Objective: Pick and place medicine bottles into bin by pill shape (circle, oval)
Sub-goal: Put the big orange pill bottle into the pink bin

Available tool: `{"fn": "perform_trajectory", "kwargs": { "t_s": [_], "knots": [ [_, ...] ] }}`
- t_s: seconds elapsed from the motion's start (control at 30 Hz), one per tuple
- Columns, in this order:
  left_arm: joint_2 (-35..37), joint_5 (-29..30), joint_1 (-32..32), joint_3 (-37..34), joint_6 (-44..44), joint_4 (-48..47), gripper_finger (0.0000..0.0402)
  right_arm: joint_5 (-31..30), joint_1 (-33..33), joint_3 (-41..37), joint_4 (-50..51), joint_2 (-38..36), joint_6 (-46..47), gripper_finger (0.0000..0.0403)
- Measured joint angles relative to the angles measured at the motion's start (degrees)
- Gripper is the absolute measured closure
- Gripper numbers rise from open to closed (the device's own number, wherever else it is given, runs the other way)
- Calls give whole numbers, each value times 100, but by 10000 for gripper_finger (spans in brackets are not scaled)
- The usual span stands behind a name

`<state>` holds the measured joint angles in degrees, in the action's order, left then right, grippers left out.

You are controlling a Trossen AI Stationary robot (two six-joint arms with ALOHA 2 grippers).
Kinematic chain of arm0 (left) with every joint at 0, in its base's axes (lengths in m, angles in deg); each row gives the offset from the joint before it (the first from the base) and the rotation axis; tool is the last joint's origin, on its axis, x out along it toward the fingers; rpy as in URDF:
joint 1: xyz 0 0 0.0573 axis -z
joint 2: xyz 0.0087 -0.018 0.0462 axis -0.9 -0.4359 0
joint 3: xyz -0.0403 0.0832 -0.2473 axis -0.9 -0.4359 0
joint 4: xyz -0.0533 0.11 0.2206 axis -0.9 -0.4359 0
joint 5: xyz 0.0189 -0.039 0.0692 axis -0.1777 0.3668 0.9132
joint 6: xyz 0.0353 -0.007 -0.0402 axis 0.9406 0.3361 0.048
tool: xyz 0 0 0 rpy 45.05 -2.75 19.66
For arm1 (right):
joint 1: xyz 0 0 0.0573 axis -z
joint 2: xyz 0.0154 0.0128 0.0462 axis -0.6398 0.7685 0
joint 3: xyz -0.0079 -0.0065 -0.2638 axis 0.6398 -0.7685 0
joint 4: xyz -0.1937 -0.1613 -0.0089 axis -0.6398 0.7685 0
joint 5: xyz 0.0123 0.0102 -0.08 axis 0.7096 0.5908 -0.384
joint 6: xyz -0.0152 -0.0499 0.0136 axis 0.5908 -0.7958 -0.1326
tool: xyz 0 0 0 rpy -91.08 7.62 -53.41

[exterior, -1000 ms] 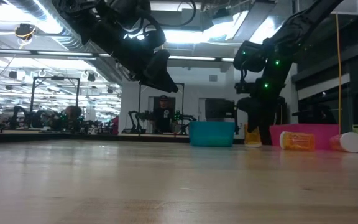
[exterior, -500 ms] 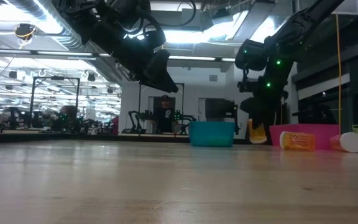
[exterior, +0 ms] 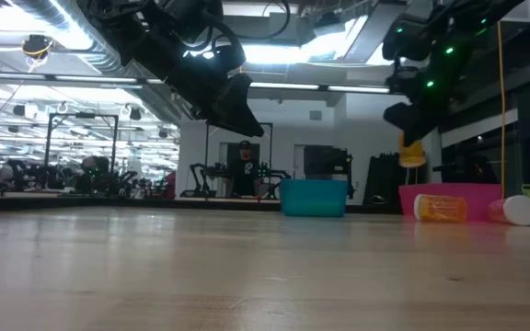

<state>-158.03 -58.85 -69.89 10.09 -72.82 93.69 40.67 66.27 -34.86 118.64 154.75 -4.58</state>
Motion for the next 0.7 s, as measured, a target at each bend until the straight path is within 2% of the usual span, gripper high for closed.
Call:
{"fn": "perform_trajectory", "kwargs": {
  "t_s": [0.17, 0.27, 0.43, 0.7],
  "knots": [
    [0, 2, 0, 0, 0, 2, 239, -102, 52, 2, 1221, -298, 1061, 228],
    [0, 0, 2, 0, 0, 10, 239, -136, 133, 2, 1614, -298, 1559, 228],
    [0, 2, 2, 0, 0, 77, 239, -163, 324, 2, 1661, -128, 1692, 228],
    [0, 2, 1, 0, 0, 125, 239, -254, 644, 2, 1601, 633, 1694, 228]
  ]
}}
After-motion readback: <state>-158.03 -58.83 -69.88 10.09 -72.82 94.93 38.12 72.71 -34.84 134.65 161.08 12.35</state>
